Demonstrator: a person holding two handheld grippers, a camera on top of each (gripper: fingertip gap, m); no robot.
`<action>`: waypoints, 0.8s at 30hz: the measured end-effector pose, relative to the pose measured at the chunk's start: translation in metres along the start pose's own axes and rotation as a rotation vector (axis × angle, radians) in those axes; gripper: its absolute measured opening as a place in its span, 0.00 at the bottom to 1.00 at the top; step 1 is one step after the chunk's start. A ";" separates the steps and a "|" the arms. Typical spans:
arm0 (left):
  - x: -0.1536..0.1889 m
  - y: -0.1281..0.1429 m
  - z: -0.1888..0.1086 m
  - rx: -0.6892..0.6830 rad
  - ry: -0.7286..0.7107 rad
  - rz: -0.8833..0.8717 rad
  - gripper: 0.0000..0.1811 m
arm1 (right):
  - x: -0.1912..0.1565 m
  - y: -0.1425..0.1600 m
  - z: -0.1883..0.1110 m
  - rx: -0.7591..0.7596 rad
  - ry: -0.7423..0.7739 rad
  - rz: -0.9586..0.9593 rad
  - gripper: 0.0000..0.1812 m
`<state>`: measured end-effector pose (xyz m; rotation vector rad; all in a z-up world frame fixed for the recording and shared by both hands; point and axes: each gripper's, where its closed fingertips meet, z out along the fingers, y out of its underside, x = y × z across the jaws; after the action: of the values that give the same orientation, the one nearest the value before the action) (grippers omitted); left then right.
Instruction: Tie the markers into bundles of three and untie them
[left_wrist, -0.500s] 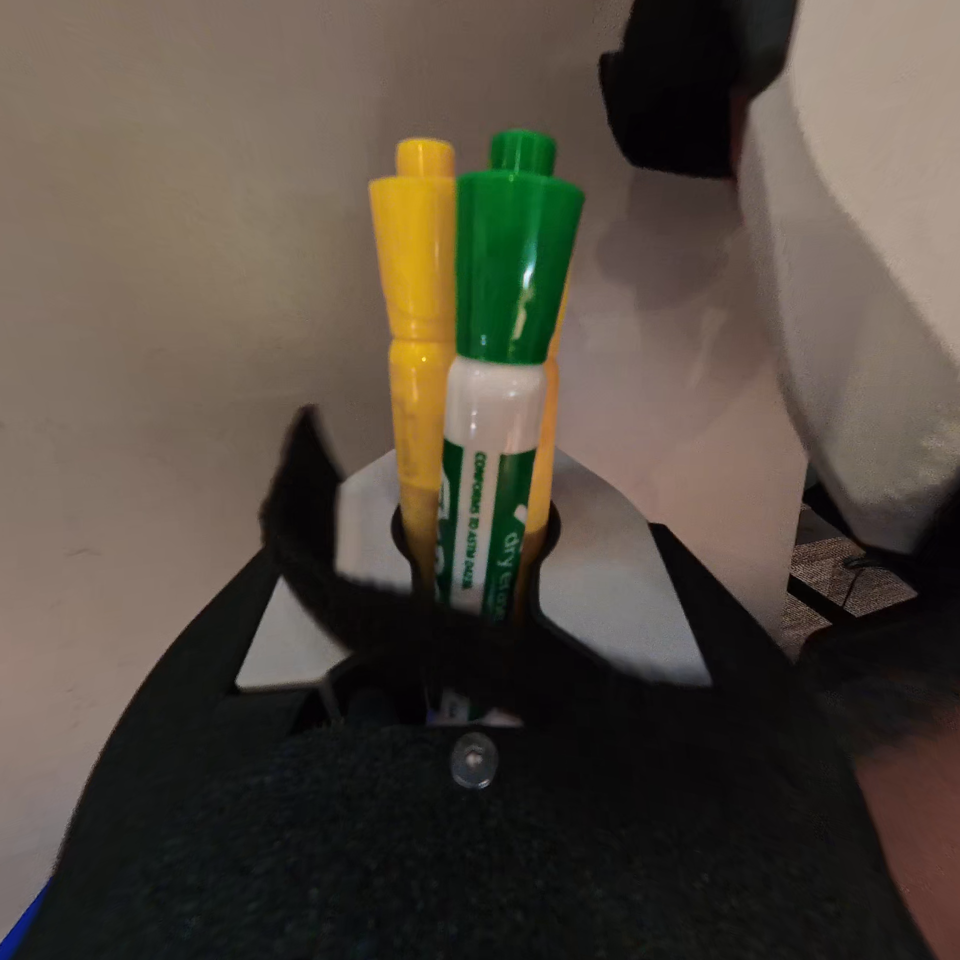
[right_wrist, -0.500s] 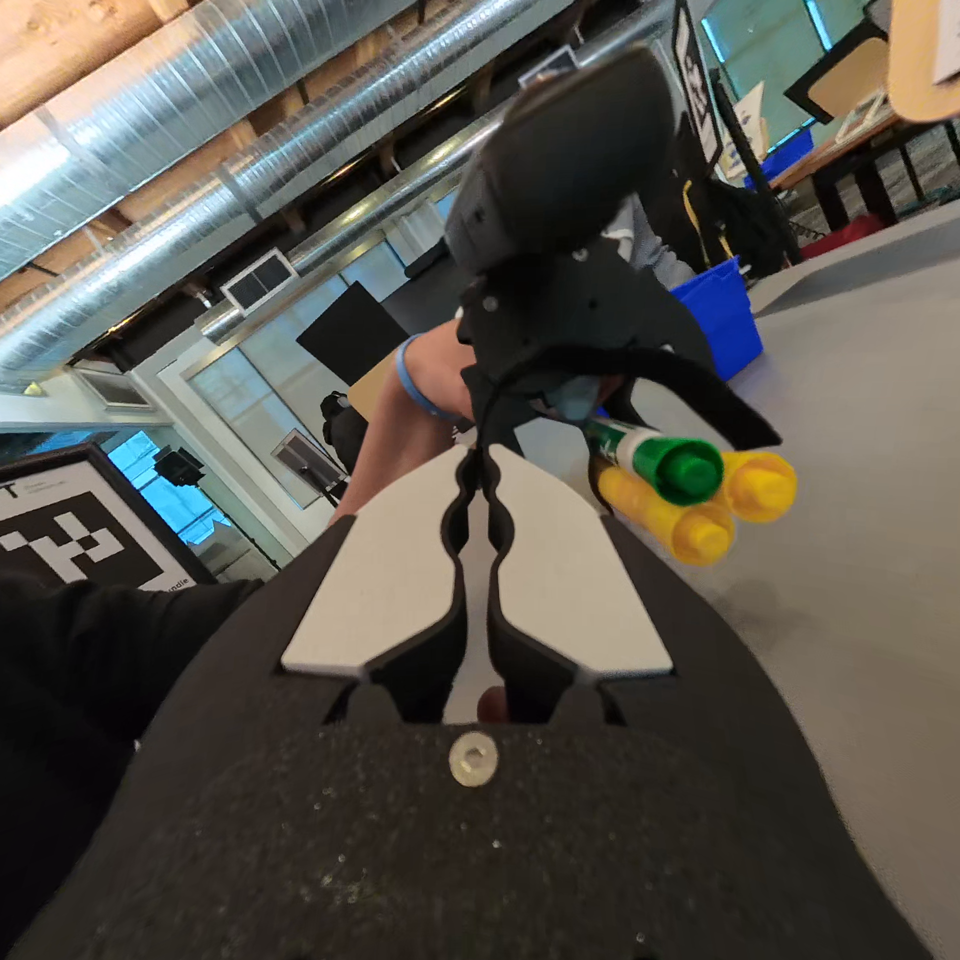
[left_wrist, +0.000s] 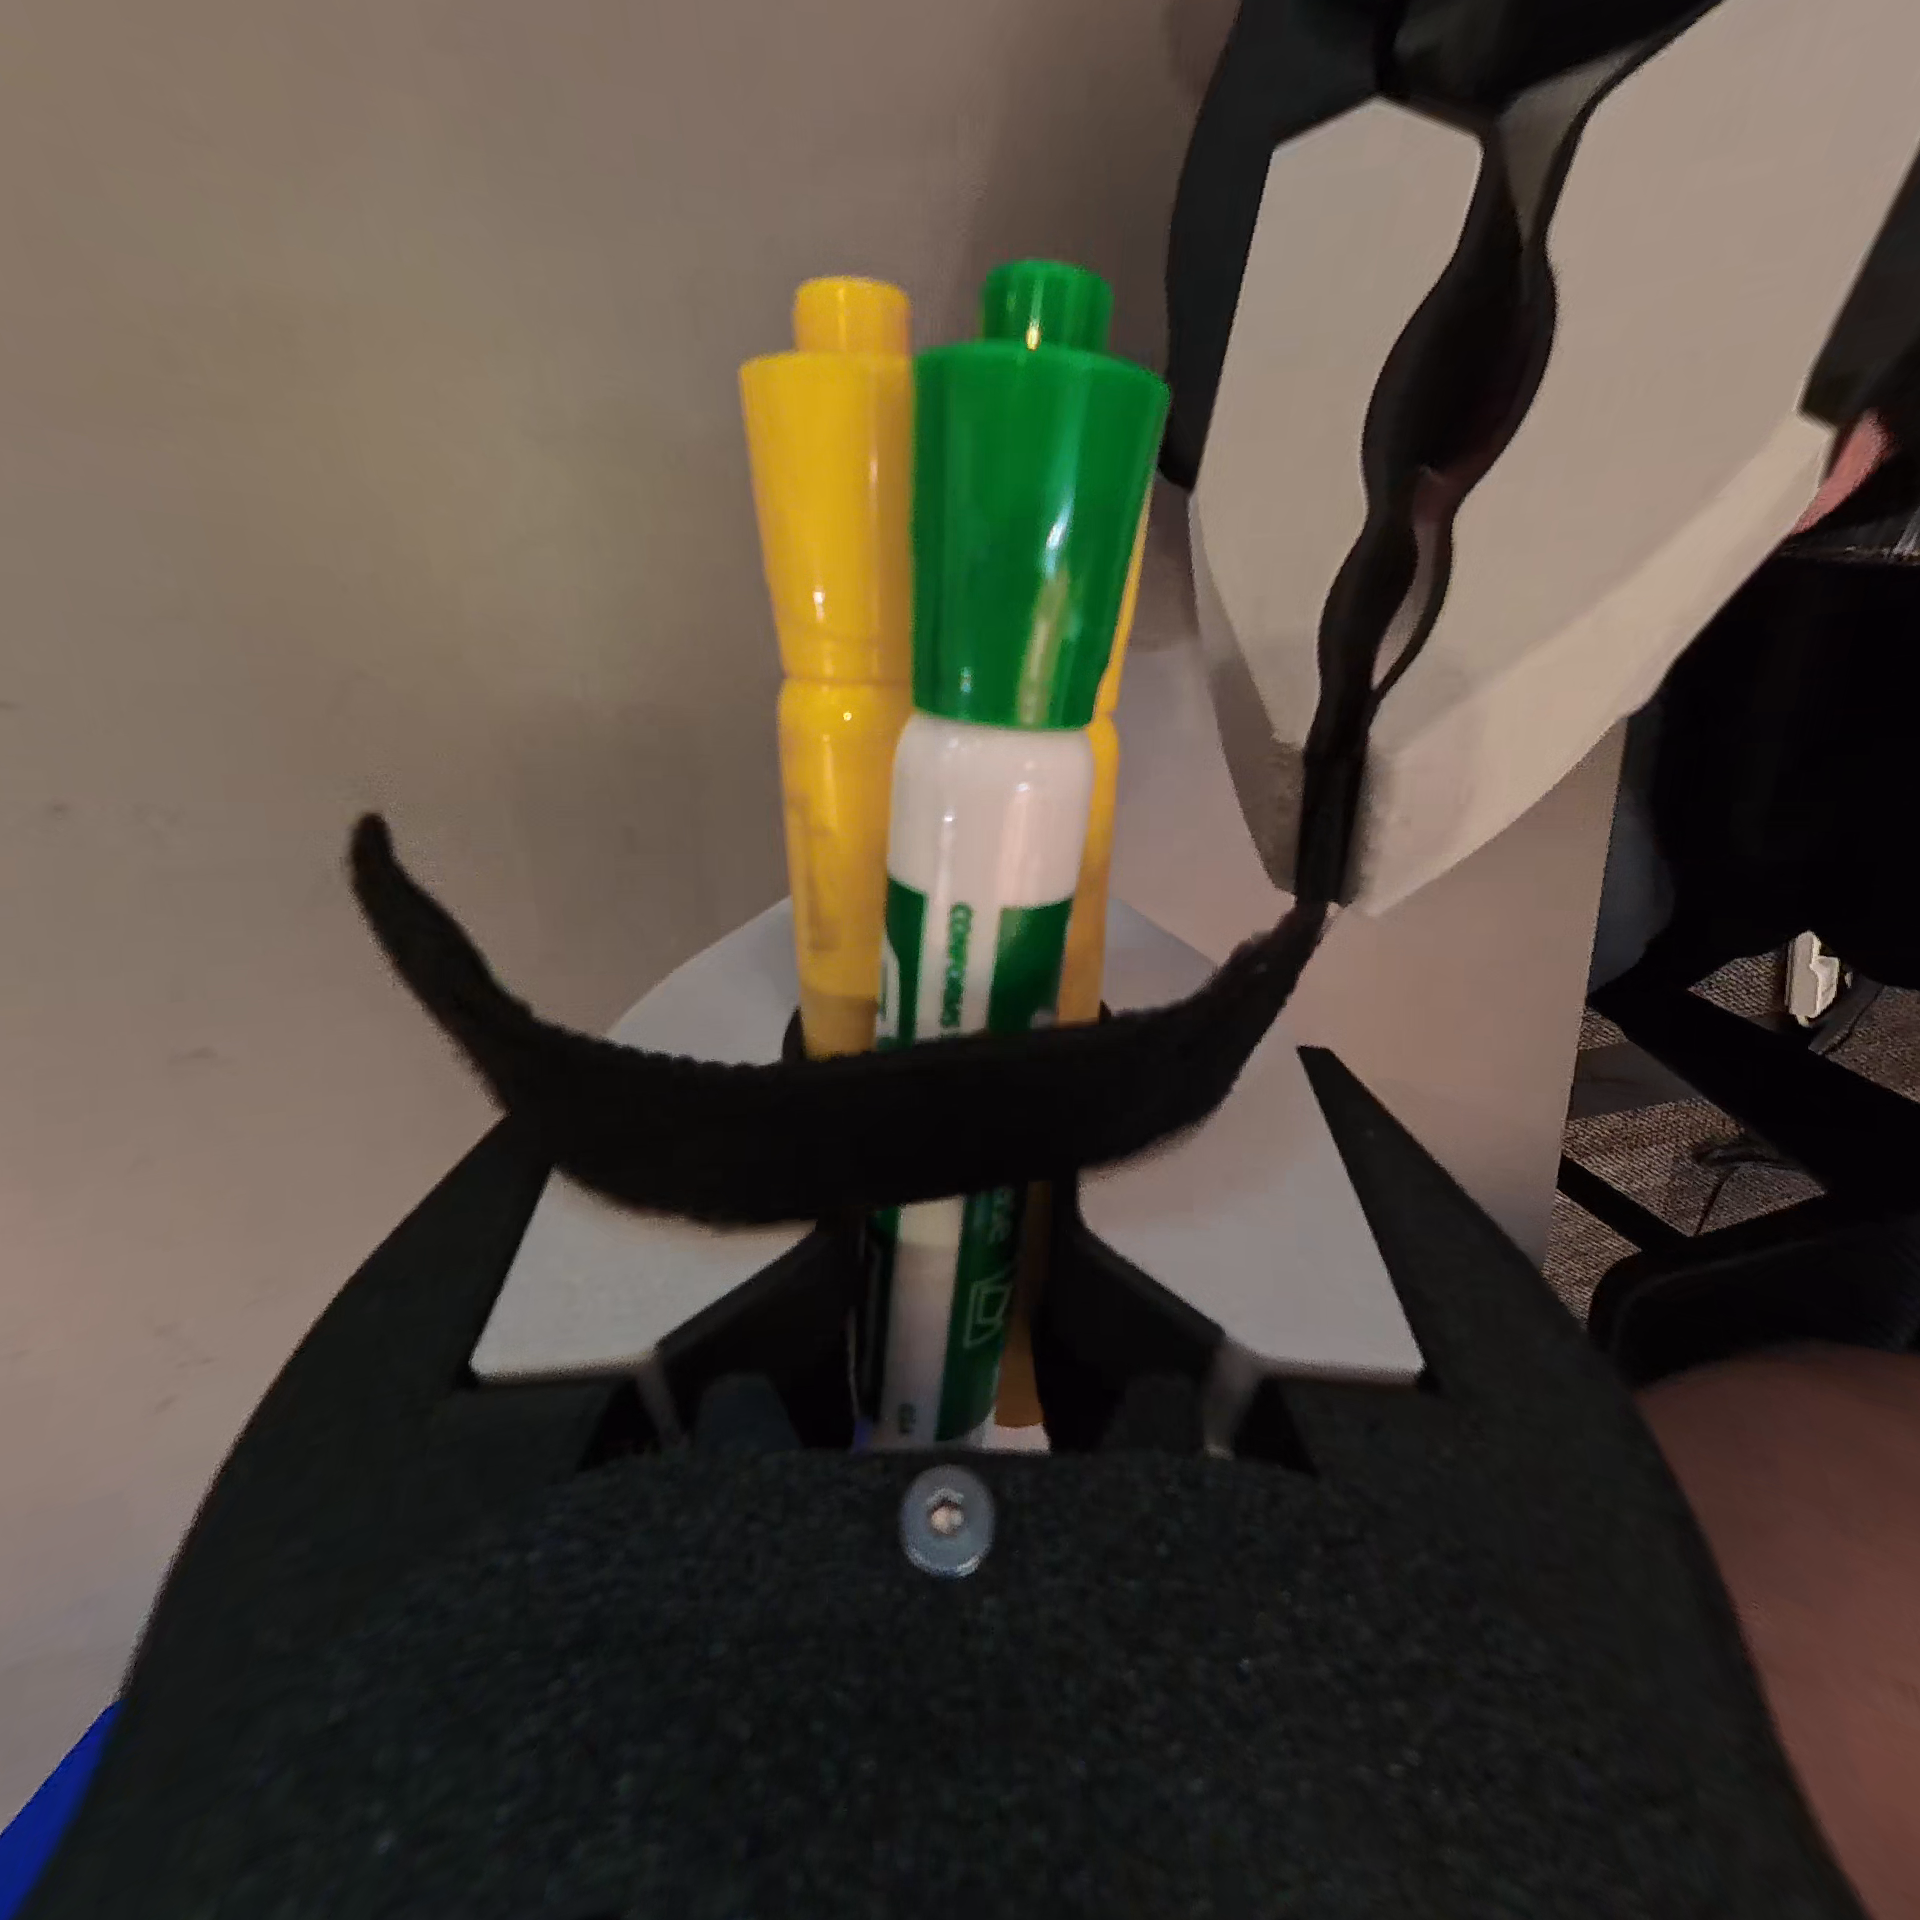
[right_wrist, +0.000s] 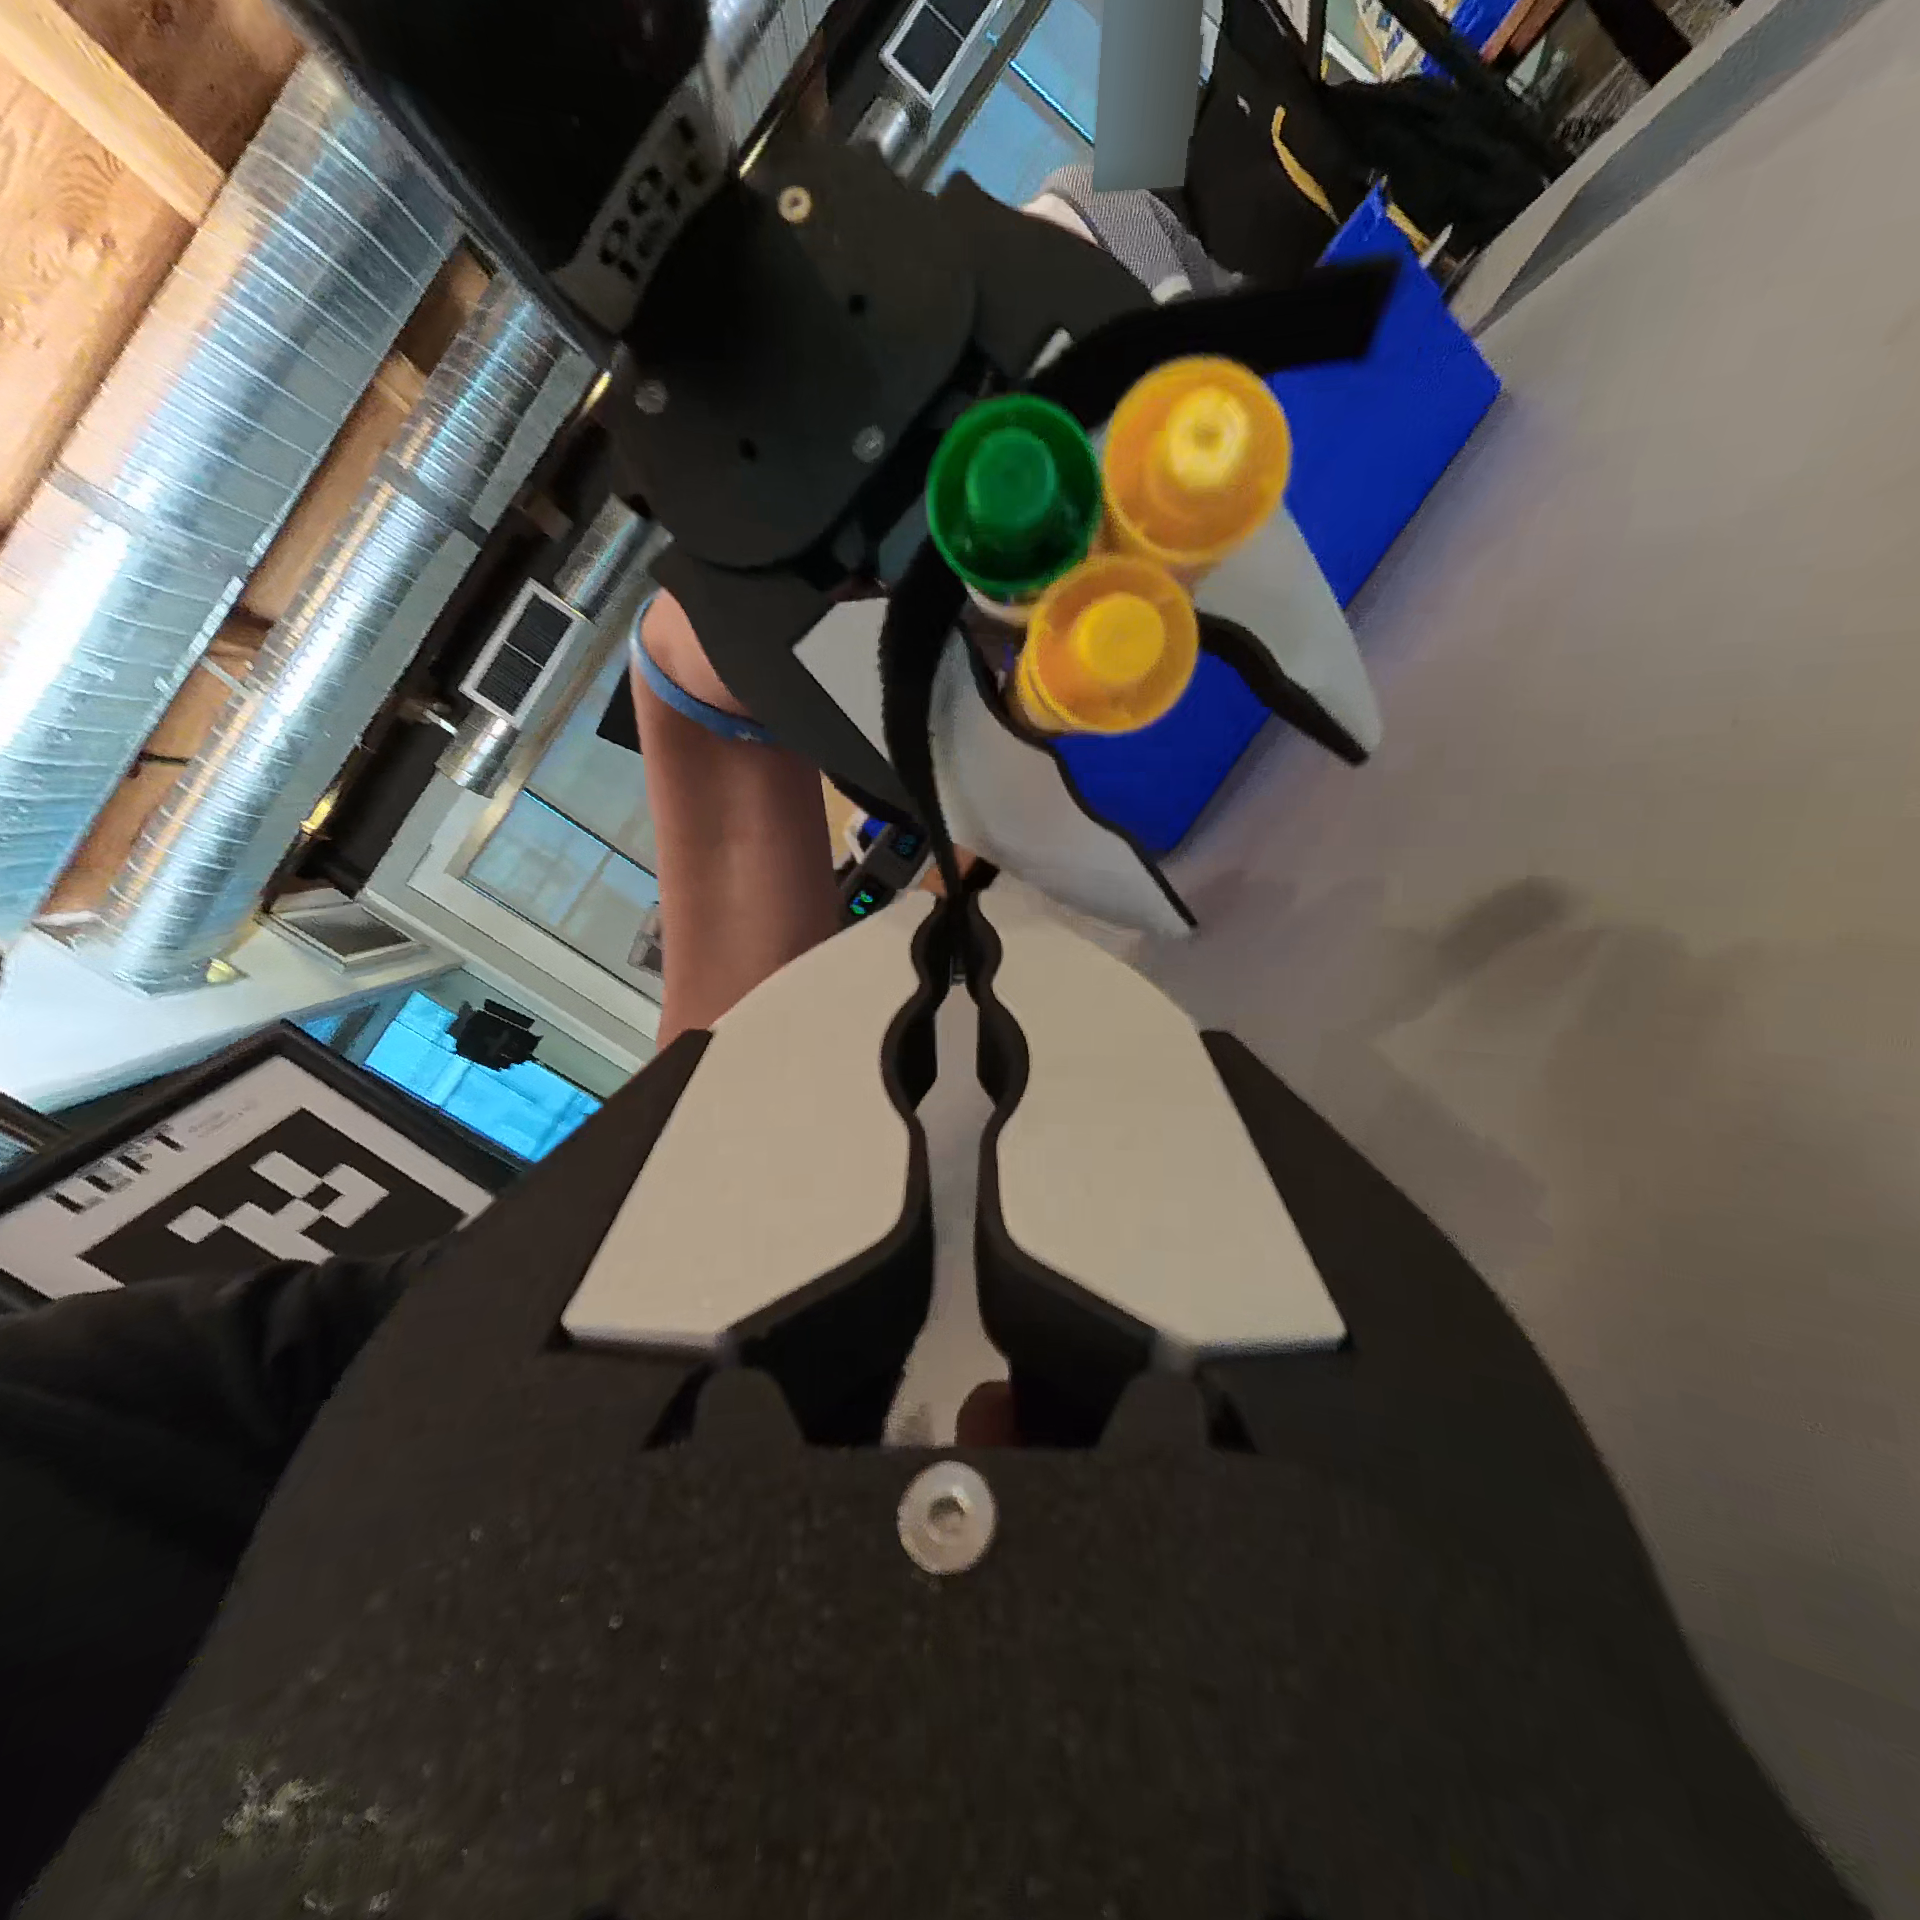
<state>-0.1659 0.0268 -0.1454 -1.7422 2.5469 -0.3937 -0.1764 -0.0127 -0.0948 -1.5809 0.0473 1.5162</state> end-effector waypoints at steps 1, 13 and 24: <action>-0.001 0.001 0.000 -0.001 -0.001 -0.004 0.22 | 0.000 0.002 0.000 0.008 -0.011 0.035 0.01; -0.001 0.005 -0.003 0.000 0.002 -0.015 0.23 | -0.001 0.007 0.003 0.033 -0.027 0.128 0.03; 0.002 0.005 0.000 -0.013 0.014 -0.004 0.23 | 0.009 0.000 0.011 0.026 -0.012 0.129 0.01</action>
<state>-0.1712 0.0269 -0.1465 -1.7558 2.5621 -0.3915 -0.1825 -0.0014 -0.0998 -1.5734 0.1643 1.6180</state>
